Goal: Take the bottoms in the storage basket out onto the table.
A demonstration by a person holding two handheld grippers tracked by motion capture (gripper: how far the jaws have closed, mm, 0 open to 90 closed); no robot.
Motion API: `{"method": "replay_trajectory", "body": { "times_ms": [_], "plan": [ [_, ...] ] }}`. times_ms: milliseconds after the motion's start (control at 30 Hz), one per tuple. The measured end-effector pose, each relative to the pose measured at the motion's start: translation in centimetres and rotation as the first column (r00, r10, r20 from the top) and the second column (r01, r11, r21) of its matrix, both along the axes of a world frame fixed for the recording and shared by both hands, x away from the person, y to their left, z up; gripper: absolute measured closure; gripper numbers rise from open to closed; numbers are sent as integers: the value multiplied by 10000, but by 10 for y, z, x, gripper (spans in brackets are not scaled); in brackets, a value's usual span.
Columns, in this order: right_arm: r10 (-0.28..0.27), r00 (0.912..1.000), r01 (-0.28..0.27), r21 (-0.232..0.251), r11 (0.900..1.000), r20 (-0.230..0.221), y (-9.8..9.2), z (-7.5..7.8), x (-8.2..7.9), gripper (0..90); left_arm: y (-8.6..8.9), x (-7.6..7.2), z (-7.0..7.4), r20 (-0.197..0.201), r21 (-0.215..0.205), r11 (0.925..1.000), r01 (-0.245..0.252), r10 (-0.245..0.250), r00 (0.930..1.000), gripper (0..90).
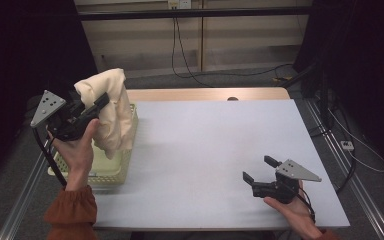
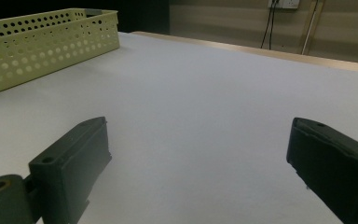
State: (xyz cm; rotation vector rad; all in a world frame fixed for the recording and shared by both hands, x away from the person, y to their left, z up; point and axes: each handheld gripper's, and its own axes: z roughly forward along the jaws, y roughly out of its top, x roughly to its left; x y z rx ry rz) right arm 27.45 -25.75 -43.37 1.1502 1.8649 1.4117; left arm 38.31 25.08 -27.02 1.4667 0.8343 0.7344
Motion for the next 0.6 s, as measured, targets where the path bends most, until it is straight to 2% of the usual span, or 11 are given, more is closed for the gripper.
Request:
{"method": "replay_trajectory", "body": {
  "times_ms": [600],
  "plan": [
    [64,10000,-64,-25,10000,16,1,0,0,60,-16,-3,4,-37,158,9989,451,-450,9990,700]
  ]
}}
